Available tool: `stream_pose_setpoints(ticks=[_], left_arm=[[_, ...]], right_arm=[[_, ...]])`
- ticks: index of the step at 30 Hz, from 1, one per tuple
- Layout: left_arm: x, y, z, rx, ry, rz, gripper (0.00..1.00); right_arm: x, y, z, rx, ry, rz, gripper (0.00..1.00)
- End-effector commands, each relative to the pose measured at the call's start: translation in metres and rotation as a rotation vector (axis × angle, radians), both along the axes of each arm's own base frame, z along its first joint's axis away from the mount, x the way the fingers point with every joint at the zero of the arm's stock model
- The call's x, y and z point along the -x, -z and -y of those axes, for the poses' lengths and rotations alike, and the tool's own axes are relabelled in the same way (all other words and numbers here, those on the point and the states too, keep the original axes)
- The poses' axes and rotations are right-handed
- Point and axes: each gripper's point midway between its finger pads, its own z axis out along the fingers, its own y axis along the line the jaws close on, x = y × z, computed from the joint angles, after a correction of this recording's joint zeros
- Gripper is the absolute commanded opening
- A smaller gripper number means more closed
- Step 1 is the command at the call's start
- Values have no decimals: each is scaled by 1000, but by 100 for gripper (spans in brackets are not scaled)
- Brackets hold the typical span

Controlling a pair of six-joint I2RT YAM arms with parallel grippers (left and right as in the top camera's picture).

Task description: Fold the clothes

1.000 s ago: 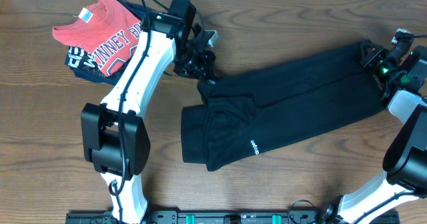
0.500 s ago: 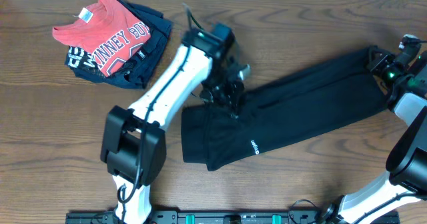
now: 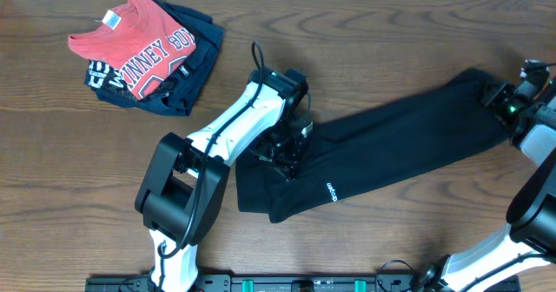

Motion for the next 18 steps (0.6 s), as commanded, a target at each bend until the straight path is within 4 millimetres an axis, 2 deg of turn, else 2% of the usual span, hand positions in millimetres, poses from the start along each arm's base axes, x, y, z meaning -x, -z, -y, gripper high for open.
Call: stream_pose_setpoints(ticks=[1,10,14,18], left_arm=[[6,0,-4,-30,-4,-3,6],[21,-1,6,-42,39,-14,6],[30,-2,10,-51,69,-24,6],[37,-3,10,-64,81,-39,6]], right_arm=[[9,-2,25,47,67,-26,1],[26,13,32,45,102,-113,2],[31,17,33,31,109,-133,9],[38,18,42,16,130,-135,8]])
